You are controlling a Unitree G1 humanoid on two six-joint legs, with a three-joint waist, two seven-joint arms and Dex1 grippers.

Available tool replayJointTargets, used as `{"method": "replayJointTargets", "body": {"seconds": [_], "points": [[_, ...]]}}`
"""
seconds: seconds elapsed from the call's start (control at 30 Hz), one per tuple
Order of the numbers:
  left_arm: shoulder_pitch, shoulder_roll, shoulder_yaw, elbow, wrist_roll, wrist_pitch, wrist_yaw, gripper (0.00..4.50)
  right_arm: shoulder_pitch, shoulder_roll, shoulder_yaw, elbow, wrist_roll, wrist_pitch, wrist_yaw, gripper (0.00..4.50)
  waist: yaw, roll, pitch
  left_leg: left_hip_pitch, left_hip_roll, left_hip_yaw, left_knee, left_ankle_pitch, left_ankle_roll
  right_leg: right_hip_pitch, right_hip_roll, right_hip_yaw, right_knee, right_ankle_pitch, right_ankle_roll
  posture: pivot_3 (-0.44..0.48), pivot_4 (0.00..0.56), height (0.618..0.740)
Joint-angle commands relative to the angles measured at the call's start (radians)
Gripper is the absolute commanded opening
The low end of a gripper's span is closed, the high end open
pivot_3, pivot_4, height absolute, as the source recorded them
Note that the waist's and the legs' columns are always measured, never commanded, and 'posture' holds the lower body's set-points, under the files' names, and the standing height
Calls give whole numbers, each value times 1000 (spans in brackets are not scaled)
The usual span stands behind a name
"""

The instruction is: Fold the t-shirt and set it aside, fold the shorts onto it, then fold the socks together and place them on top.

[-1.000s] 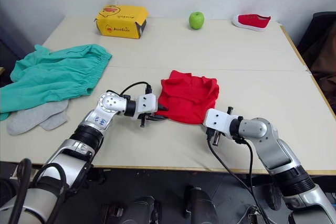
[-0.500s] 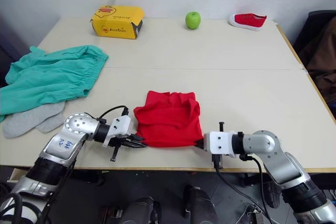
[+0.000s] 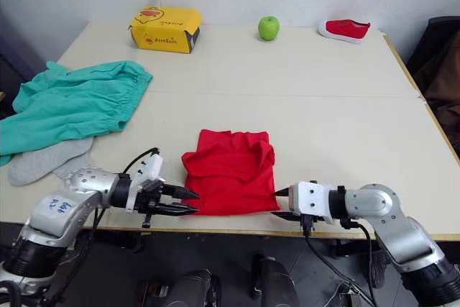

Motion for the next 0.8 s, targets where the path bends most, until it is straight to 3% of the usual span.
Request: {"method": "replayJointTargets", "body": {"seconds": [0.03,0.13,0.2,0.3,0.43,0.5,0.8], "points": [[-39,43,105,-32,-181,163,-21,2979,-29,-13,-78,-137,222,209,-23,3483,-1,0,0,0,0,0,0,0,0,0,0,0,0,0,0,0,150,740],[-91,37,118,17,-217,215,12,2979,-72,33,-71,-145,256,307,-111,3483,0,0,0,0,0,-1,0,0,0,0,0,0,0,0,0,0,150,740],[-113,21,62,66,-151,151,19,2809,-105,83,-29,-107,224,355,-179,3031,1,0,0,0,0,-1,0,0,-1,1,0,0,0,0,0,0,150,740],[-143,-6,-26,142,-58,49,14,2084,-122,120,47,-51,116,323,-202,2091,2,0,0,0,-1,-1,0,0,-1,0,0,0,-1,0,0,0,150,740],[-188,-51,-125,259,43,-52,5,719,-126,156,101,0,51,313,-215,561,1,0,0,-2,-1,-1,0,0,-1,-1,0,-1,-1,-1,0,0,150,740],[-204,-63,-167,312,91,-106,-13,43,-117,155,133,19,6,301,-212,0,1,0,0,-2,-1,0,0,0,-1,-1,0,-1,-1,-1,0,0,150,740],[-375,-146,-204,655,226,-290,-50,14,-45,125,205,76,-136,243,-199,0,2,-1,-1,0,-1,0,0,-1,0,0,0,-1,0,-1,1,0,150,740]]}}
